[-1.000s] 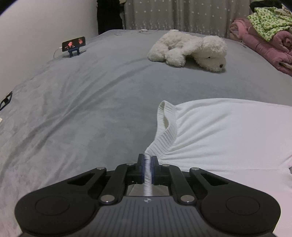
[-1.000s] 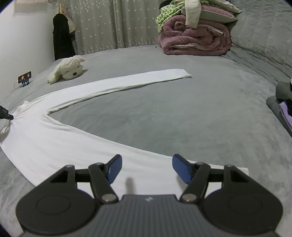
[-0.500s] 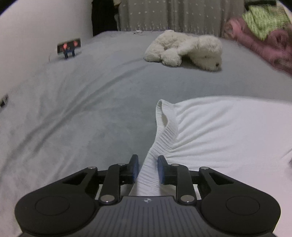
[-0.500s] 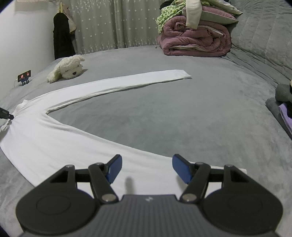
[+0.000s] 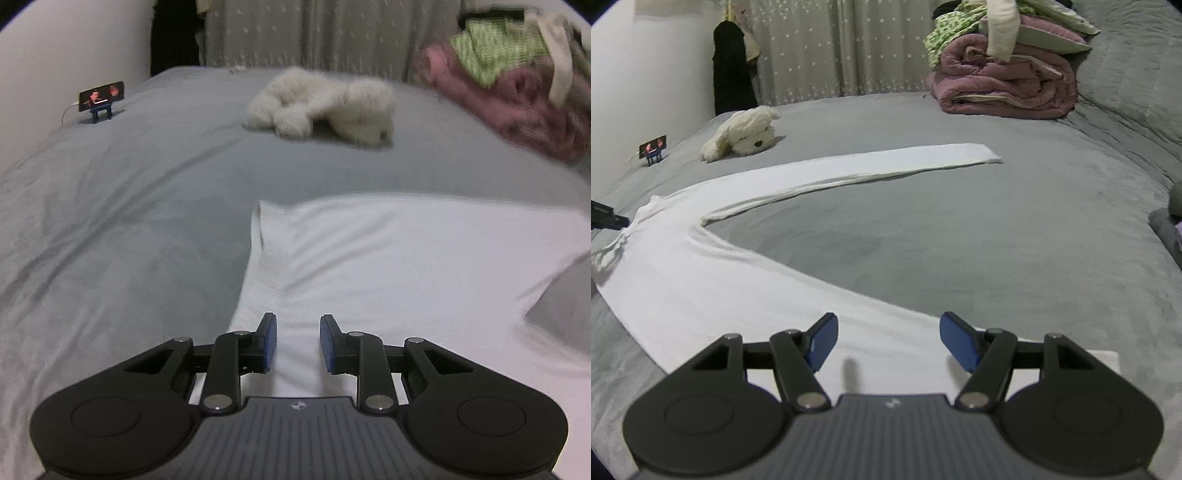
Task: Fold clothes
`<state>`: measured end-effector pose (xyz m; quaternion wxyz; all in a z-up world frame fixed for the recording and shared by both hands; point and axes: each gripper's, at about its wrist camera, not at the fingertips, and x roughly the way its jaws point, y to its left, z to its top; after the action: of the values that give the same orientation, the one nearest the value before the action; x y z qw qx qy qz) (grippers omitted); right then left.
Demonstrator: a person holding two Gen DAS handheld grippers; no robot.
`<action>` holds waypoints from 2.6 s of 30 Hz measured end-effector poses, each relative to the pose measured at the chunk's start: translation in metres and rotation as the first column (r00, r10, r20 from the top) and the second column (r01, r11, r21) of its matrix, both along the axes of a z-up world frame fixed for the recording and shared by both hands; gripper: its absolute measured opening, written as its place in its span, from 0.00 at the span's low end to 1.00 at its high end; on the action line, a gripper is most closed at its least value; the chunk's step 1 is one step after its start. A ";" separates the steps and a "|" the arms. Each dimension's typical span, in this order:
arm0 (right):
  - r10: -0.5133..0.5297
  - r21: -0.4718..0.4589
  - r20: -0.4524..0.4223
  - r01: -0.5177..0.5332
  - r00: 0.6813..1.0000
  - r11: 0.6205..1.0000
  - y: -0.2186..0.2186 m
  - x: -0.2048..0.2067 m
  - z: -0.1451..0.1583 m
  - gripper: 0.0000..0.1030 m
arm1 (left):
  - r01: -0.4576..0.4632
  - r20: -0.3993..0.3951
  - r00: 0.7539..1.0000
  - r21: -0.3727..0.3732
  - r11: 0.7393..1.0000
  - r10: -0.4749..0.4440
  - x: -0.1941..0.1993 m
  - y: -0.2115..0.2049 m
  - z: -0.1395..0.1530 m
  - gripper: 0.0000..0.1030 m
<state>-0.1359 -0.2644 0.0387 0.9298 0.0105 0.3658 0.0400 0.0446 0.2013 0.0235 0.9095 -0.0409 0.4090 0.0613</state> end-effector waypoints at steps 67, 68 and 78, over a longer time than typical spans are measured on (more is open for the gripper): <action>-0.456 0.353 -0.221 0.507 0.862 0.787 -0.156 -0.117 -0.006 0.50 | -0.371 -0.082 0.927 -0.323 0.870 0.365 -0.087 0.050 -0.006 0.25; -0.461 0.371 -0.229 0.514 0.858 0.773 -0.159 -0.117 -0.007 0.50 | -0.371 -0.080 0.928 -0.322 0.871 0.365 -0.087 0.049 -0.006 0.25; -0.495 0.510 -0.315 0.584 0.810 0.631 -0.171 -0.105 -0.022 0.57 | -0.378 -0.070 0.924 -0.314 0.871 0.376 -0.084 0.047 -0.009 0.25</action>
<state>-0.2412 -0.4354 0.0164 0.8192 0.4078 0.3813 -0.1309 -0.0389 0.2485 0.0144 0.8597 -0.2672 0.4009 0.1699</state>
